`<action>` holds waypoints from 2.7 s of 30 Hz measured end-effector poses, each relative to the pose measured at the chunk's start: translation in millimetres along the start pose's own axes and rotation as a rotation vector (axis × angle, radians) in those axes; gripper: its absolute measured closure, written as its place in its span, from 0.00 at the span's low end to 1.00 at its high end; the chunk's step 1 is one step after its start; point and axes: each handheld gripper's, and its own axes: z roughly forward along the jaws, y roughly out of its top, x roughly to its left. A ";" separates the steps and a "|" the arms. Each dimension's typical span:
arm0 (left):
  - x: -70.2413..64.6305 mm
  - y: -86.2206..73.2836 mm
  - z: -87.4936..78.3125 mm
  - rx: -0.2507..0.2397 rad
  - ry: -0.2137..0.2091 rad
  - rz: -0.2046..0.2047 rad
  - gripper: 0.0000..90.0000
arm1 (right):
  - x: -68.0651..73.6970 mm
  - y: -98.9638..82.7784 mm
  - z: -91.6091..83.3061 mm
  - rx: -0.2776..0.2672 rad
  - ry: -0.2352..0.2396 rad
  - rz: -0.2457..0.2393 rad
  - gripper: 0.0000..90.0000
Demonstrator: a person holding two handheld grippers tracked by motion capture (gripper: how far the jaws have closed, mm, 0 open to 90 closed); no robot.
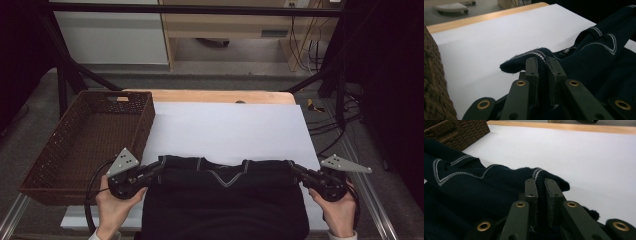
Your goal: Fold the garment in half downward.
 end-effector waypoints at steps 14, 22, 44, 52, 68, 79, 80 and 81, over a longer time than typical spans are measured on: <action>-23.7 -58.4 -3.6 0.143 -0.060 -0.054 0.87 | 2.4 -62.4 -11.4 0.103 0.017 0.073 0.90; -25.2 -73.7 9.1 0.177 -0.064 -0.039 0.76 | 1.4 -92.5 -2.2 0.205 0.014 0.104 0.86; 12.5 -24.3 83.4 0.091 0.010 0.012 0.07 | -14.9 -33.6 56.0 -0.001 0.014 -0.042 0.18; 22.1 -38.6 101.0 0.168 0.023 0.035 0.10 | -16.7 -37.2 63.4 0.010 0.019 -0.028 0.11; 31.2 -52.3 112.6 0.302 0.005 0.042 0.53 | -19.4 -43.3 62.3 0.032 0.019 -0.014 0.11; 20.8 -50.8 109.2 0.348 -0.050 0.077 0.71 | -27.0 -43.4 59.5 0.044 -0.028 -0.011 0.12; 20.2 -51.1 109.0 0.348 -0.052 0.074 0.73 | -28.0 -43.4 59.1 0.048 -0.038 -0.008 0.12; 19.8 -51.3 108.8 0.349 -0.057 0.074 0.75 | -29.3 -43.7 59.0 0.050 -0.047 -0.008 0.12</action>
